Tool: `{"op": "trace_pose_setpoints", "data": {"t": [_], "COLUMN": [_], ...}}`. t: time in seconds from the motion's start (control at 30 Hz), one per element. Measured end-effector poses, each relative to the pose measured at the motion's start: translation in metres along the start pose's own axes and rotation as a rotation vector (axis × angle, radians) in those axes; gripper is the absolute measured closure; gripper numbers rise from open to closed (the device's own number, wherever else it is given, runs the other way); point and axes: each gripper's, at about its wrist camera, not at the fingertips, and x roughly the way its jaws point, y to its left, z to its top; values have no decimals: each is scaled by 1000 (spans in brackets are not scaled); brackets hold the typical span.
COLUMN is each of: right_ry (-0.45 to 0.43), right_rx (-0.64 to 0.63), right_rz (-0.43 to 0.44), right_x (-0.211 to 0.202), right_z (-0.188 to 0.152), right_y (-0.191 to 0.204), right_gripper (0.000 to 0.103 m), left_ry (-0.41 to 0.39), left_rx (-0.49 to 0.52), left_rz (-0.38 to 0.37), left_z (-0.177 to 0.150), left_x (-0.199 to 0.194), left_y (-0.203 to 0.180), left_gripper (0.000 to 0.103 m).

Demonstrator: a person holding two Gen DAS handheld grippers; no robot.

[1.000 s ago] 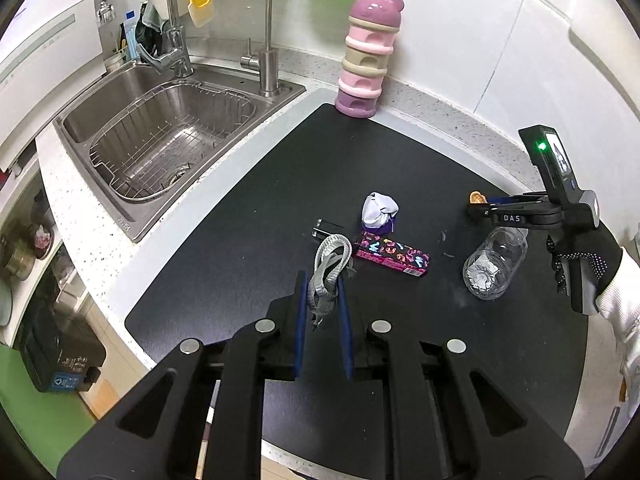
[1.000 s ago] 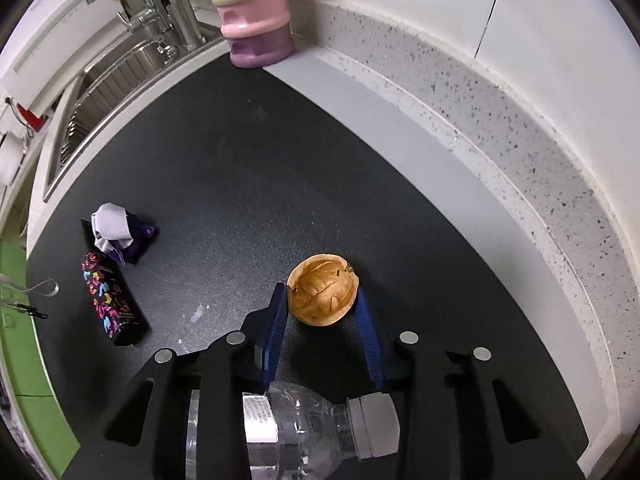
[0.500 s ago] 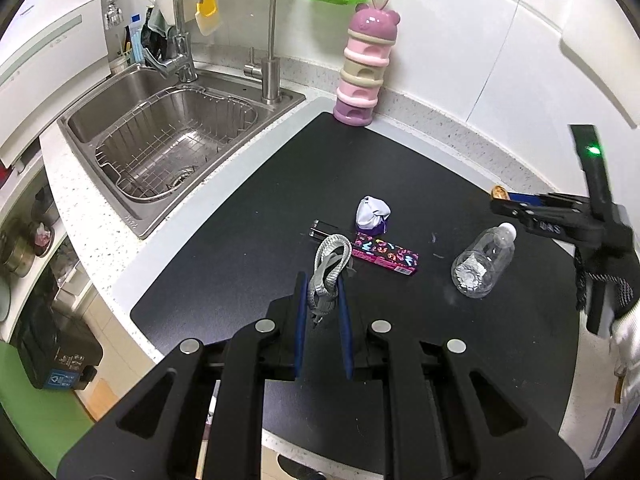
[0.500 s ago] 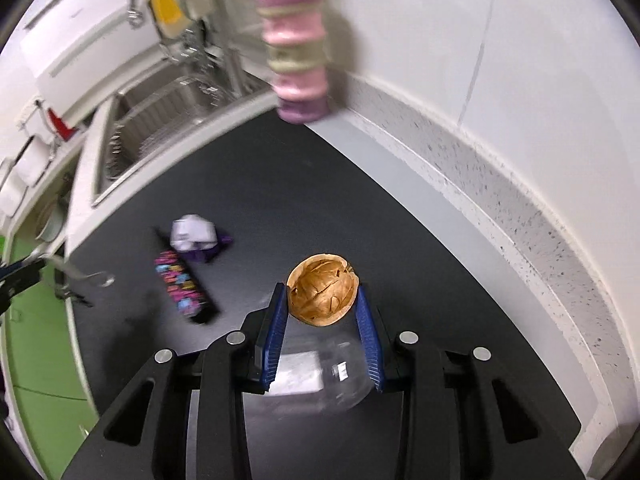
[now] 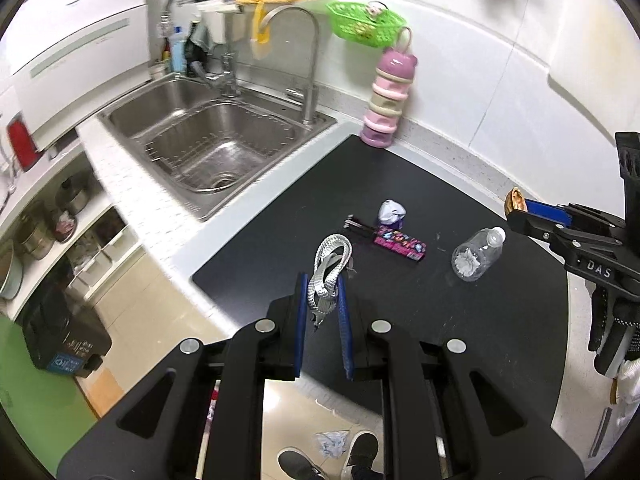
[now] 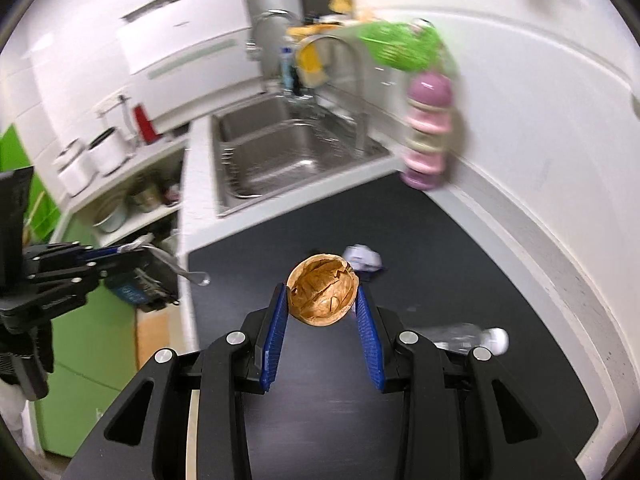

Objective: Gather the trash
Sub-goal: 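Carry both items to the pink bin and open the left tool over it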

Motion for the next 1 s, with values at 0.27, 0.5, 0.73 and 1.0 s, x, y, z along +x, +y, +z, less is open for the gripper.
{"op": "trace_pose_setpoints", "data": {"t": [0.27,0.5,0.73,1.0], "right_ry": [2,65,171,297], "right_rx": [-132,-249,-351,-431], "right_rz": [137,260,339,343], "right_x": [16,59,135,247], "right_z": [8,0,-18,-63], "right_y": [98,198,288,345], "right_gripper": [69,69,69,69], "left_ry": [-26,-5,54,153], "left_rx": [-99,-237,-364,-470], "left_rz": [80,174,244,231], "left_z": [-43,-98,-160,-238], "left_x": [-51,-77,-63,29], "left_y": [59,136,217,296], "left_gripper": [89,89,89,89]}}
